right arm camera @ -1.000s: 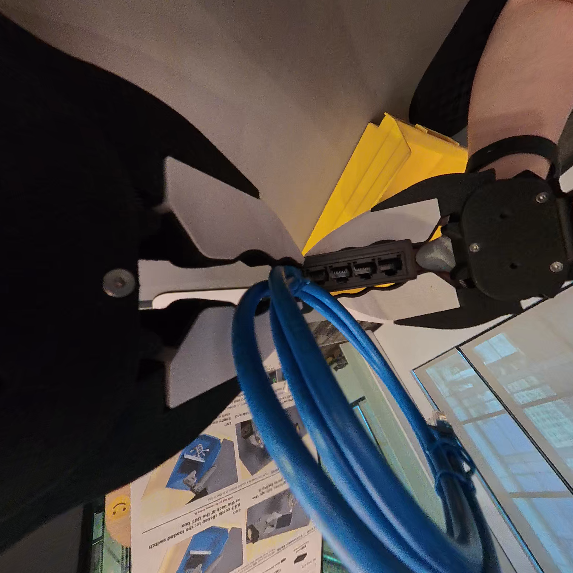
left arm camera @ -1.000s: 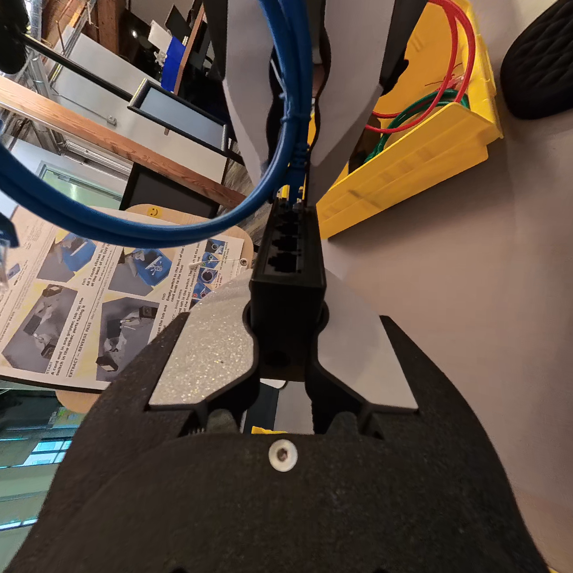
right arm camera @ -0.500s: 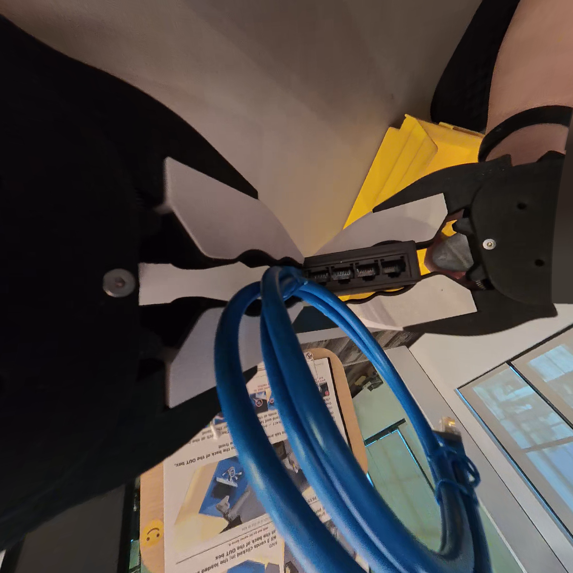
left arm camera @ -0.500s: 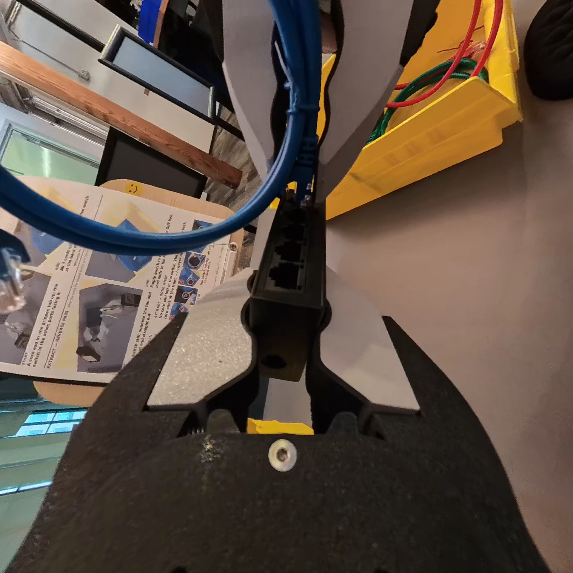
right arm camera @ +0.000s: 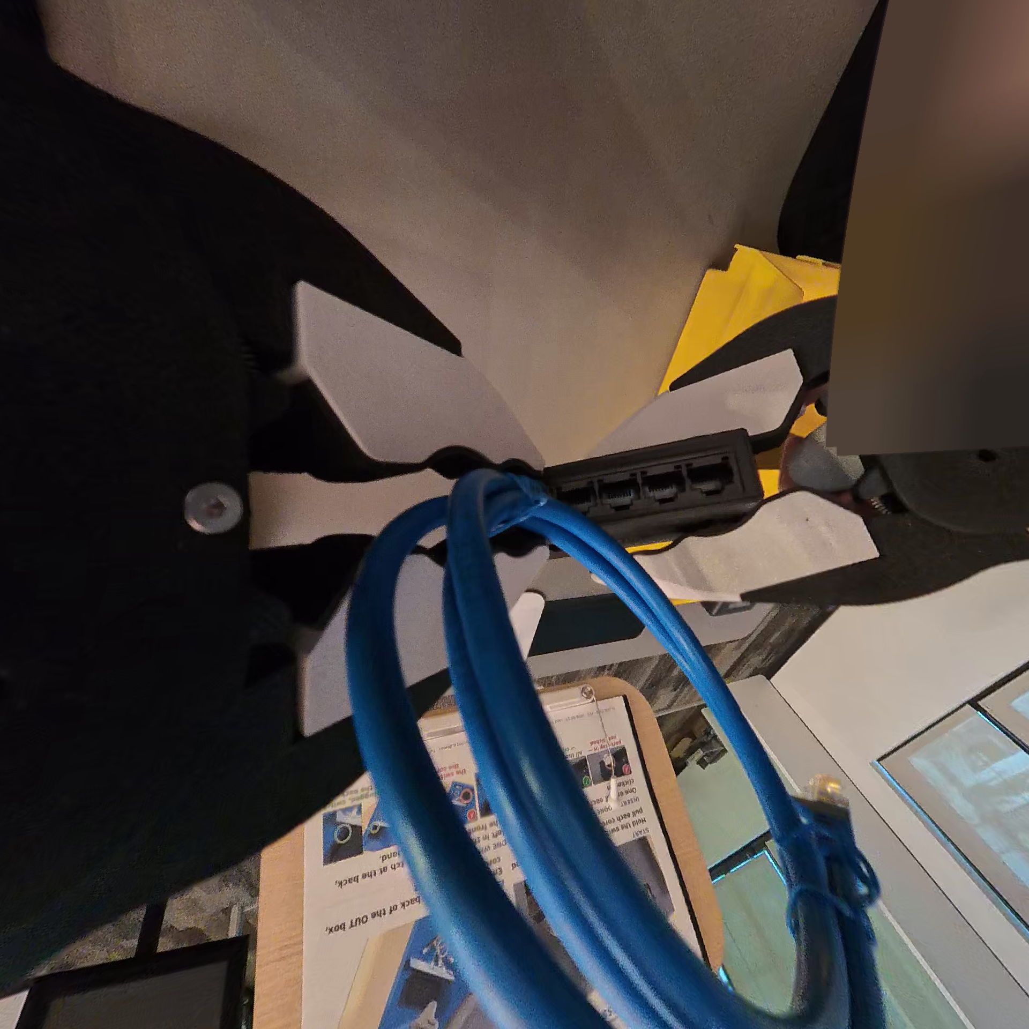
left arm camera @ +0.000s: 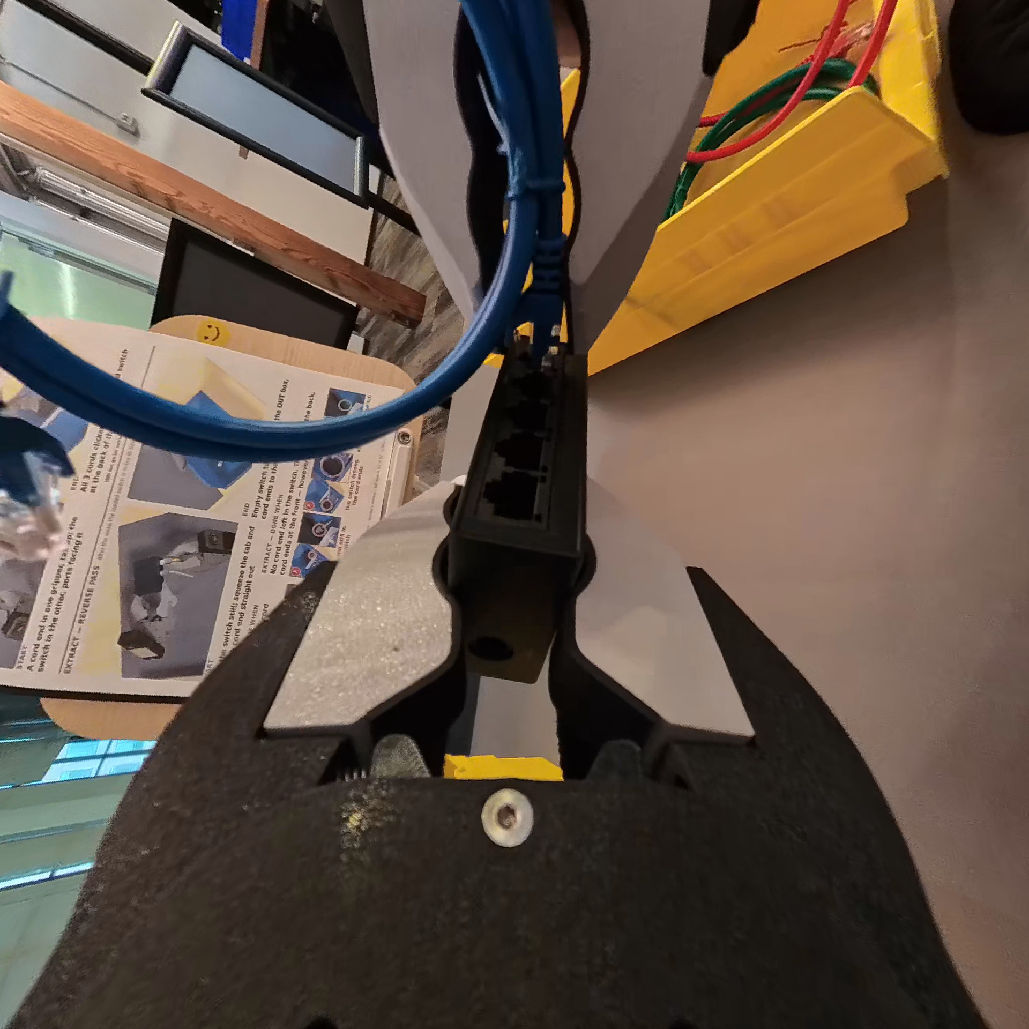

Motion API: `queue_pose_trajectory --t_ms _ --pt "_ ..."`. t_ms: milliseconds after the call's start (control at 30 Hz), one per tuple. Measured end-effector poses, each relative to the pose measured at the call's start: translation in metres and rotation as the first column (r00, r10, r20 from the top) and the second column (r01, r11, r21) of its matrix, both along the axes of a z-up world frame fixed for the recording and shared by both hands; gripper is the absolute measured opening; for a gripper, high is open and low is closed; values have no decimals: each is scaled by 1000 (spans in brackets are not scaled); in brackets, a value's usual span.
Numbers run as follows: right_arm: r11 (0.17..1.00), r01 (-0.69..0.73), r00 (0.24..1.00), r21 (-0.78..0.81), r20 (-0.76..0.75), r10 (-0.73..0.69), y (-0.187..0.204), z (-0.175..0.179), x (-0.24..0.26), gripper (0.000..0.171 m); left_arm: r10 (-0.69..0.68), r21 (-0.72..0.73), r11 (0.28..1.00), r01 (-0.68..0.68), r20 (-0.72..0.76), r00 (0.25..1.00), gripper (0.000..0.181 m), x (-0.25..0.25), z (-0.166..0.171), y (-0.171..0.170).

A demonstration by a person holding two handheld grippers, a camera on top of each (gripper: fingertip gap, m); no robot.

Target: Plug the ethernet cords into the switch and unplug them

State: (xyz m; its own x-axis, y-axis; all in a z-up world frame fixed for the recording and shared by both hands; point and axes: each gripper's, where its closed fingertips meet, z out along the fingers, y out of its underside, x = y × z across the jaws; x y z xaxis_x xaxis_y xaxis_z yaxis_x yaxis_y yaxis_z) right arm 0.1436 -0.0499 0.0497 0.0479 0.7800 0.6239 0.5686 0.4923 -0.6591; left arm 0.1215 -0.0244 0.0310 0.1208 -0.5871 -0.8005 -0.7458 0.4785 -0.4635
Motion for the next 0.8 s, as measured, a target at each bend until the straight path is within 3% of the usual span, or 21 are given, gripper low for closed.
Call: queue_pose_trajectory --t_ms 200,367,800 --pt "1000 12 1000 -7 9 -12 1 -2 2 19 8 0 1000 -8 9 1000 34 1 -1 2" --pt "993 -27 993 117 -115 41 -3 23 -9 17 -7 -52 999 11 88 996 33 -5 17 -4" --pt "976 0 989 218 -146 33 -6 36 -11 16 27 -119 993 -11 126 992 33 -8 25 -10"
